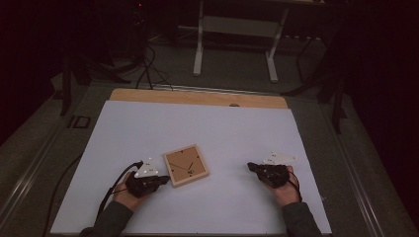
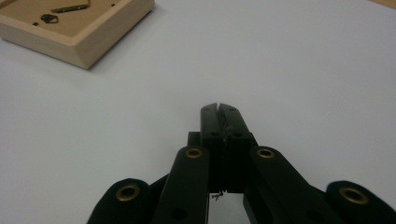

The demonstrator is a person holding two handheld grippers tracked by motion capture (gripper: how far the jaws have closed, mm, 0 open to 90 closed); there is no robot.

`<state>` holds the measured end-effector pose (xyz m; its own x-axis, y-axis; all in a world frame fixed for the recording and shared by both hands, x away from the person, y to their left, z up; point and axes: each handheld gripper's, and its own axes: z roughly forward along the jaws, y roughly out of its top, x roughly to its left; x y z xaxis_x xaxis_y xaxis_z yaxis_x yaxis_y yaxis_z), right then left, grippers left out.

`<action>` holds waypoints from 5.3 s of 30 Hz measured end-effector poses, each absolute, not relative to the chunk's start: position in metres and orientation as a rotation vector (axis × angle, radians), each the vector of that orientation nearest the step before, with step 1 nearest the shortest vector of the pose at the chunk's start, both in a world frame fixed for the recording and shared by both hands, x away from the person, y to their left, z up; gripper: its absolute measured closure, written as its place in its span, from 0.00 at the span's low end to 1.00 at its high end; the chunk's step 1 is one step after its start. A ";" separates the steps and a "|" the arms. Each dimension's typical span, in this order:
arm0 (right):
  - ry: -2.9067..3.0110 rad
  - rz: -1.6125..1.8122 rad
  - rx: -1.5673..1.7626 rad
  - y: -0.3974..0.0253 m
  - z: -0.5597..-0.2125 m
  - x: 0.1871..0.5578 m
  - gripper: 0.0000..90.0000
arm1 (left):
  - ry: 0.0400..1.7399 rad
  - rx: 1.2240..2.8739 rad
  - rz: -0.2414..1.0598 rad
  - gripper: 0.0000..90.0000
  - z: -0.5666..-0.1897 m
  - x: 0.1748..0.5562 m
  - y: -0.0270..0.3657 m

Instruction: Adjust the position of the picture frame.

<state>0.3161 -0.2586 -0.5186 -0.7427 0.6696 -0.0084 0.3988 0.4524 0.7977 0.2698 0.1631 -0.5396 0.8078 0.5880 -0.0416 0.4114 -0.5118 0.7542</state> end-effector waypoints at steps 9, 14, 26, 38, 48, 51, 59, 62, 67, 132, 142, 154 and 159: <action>2.386 1.188 0.911 -0.259 -0.518 0.316 0.99 | 0.668 2.186 0.261 1.00 -0.542 0.268 0.134; 2.381 1.191 0.913 -0.260 -0.518 0.316 0.99 | 0.637 2.202 0.260 1.00 -0.543 0.269 0.118; 2.381 1.194 0.911 -0.261 -0.518 0.316 0.99 | 0.600 2.205 0.258 1.00 -0.542 0.277 0.076; 2.384 1.193 0.912 -0.260 -0.518 0.315 0.99 | 0.618 2.172 0.277 1.00 -0.536 0.283 0.073; 2.406 1.178 0.896 -0.248 -0.520 0.315 0.97 | 0.762 2.054 0.389 1.00 -0.516 0.299 0.121; 2.406 1.183 0.895 -0.243 -0.520 0.316 0.97 | 0.813 2.030 0.404 1.00 -0.517 0.309 0.131; 2.365 1.255 0.922 -0.234 -0.517 0.320 0.97 | 0.887 2.004 0.412 1.00 -0.523 0.329 0.140; 2.367 1.261 0.920 -0.225 -0.517 0.321 0.97 | 0.894 2.013 0.414 1.00 -0.525 0.333 0.140; 2.407 1.248 0.890 -0.206 -0.519 0.323 0.98 | 0.901 2.036 0.403 1.00 -0.529 0.337 0.137; 2.564 1.128 0.943 -0.161 -0.535 0.336 1.00 | 0.932 2.059 0.346 1.00 -0.537 0.309 0.137; 2.554 1.123 0.969 -0.154 -0.535 0.347 1.00 | 0.969 2.013 0.348 1.00 -0.537 0.312 0.141; 2.535 1.127 1.015 -0.153 -0.536 0.352 1.00 | 0.985 2.022 0.379 1.00 -0.537 0.316 0.137; 2.554 1.125 0.992 -0.154 -0.539 0.348 1.00 | 1.006 2.079 0.384 1.00 -0.541 0.317 0.136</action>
<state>0.3479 -0.1543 -0.5386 -0.7612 0.6411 0.0983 0.5051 0.4909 0.7098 0.3166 0.1360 -0.5414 0.6415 0.7647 -0.0613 0.5296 -0.3836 0.7565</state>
